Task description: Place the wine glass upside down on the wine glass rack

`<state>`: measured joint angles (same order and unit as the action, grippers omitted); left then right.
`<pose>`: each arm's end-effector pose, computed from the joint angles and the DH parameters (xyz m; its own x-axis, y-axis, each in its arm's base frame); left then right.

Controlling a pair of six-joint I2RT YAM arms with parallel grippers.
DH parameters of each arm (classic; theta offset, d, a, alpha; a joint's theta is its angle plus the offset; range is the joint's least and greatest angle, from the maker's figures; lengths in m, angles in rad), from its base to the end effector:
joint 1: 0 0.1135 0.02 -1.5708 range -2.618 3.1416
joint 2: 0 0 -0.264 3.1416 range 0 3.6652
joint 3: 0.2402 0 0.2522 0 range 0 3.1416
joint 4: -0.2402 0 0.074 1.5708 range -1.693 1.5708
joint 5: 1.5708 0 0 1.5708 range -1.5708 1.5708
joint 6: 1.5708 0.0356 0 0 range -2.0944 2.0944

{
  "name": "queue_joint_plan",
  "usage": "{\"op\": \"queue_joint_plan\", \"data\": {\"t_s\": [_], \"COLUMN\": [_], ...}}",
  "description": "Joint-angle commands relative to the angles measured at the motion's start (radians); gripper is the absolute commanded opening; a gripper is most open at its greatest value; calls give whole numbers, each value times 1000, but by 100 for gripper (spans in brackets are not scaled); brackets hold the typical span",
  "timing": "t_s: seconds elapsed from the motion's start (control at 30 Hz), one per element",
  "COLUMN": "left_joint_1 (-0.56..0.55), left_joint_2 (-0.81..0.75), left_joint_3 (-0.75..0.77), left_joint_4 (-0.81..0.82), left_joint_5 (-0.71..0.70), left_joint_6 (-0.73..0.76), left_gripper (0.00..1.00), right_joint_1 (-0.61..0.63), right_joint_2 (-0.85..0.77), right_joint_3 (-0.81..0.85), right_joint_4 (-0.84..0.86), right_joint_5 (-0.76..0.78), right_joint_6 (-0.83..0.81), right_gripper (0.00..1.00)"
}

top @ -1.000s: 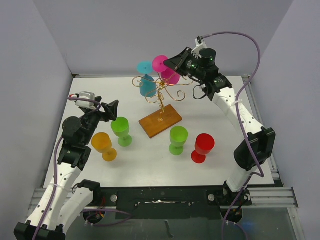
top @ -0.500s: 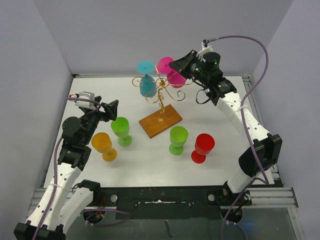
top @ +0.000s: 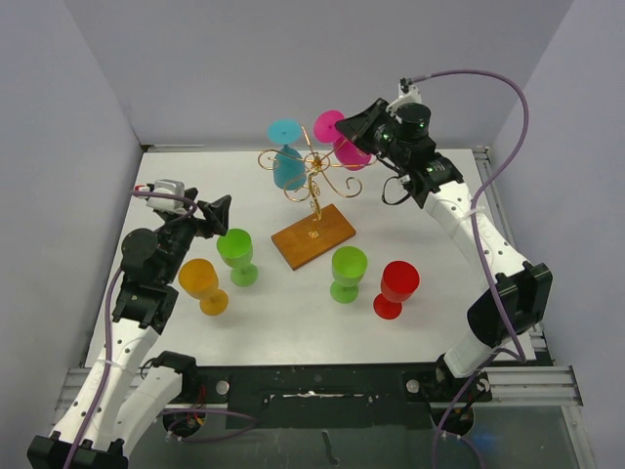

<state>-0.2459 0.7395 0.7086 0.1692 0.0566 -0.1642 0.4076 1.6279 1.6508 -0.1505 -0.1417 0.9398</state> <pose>0.1742 -0.0458 0.3589 0.0833 -0.1892 -0.9784 0.3152 0.9364 -0.1542 0.3533 0.1580 0.4288 -0.4896 0.6593 -0.5706 -0.2130 0.5442 0.8115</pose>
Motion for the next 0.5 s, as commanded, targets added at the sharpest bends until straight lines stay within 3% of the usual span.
{"op": "queue_joint_plan", "data": {"t_s": [0.0, 0.47], "left_joint_1": [5, 5], "left_joint_2": [-13, -7], "left_joint_3": [4, 2], "left_joint_4": [61, 64], "left_joint_5": [-9, -6], "left_joint_6": [8, 7], "left_gripper": [75, 75], "right_joint_1": [3, -56], "right_joint_2": [-58, -33], "right_joint_3": [-1, 27], "right_joint_4": [58, 52], "right_joint_5": [53, 3], "right_joint_6": [-38, -57], "right_gripper": [0, 3]}}
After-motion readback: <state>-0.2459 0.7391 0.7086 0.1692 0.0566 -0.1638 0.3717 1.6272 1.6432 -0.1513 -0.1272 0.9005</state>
